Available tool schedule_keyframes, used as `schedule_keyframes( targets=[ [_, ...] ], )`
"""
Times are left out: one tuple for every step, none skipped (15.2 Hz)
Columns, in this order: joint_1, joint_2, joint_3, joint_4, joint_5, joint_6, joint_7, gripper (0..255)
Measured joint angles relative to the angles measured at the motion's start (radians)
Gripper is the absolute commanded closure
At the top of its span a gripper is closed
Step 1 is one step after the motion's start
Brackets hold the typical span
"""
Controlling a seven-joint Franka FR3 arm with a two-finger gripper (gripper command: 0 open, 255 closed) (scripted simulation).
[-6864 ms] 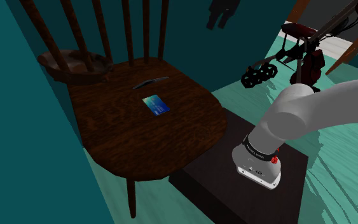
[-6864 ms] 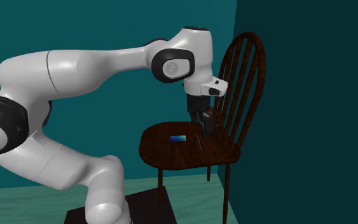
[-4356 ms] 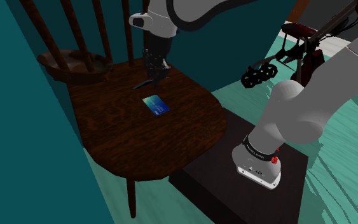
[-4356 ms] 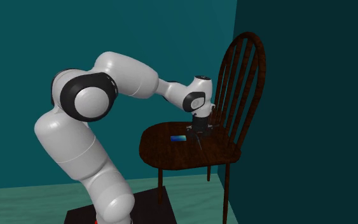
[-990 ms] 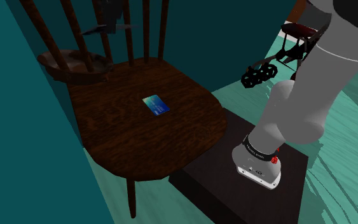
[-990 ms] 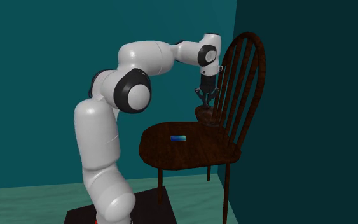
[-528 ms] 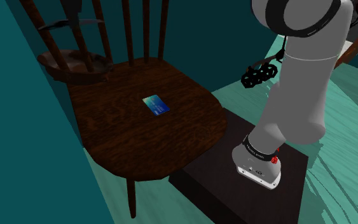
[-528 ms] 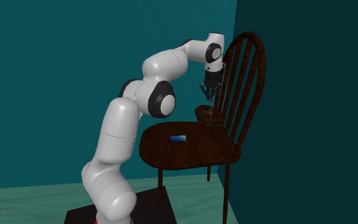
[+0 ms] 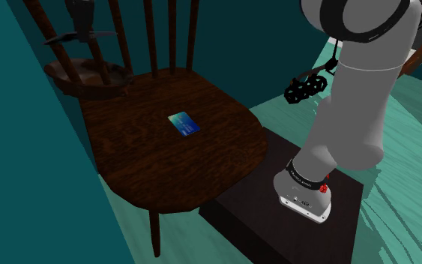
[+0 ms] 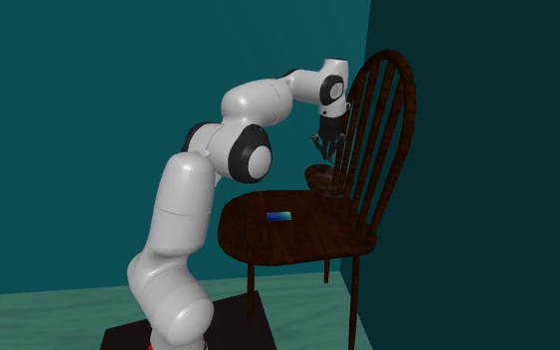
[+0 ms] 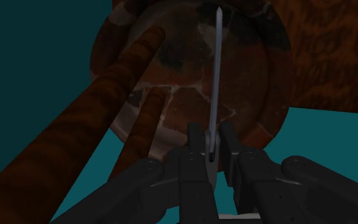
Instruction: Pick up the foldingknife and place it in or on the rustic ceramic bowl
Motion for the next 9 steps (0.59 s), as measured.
schedule_keyframes(
  targets=[
    [0.001, -0.007, 0.000, -0.018, -0.001, 0.020, 0.002, 255],
    [0.000, -0.010, 0.000, -0.022, -0.001, 0.026, 0.001, 255],
    [0.000, -0.018, 0.000, -0.038, -0.002, 0.040, 0.001, 255],
    [-0.001, -0.035, 0.000, -0.077, 0.000, 0.070, -0.002, 255],
    [-0.007, -0.052, 0.001, -0.111, 0.008, 0.095, -0.017, 255],
    [-0.008, -0.052, 0.002, -0.115, 0.010, 0.100, -0.020, 255],
    [-0.004, -0.058, 0.002, -0.132, 0.006, 0.118, -0.013, 255],
    [-0.001, -0.051, 0.001, -0.122, 0.000, 0.114, -0.002, 255],
    [0.002, -0.048, 0.002, -0.146, -0.001, 0.127, 0.003, 255]
  ],
)
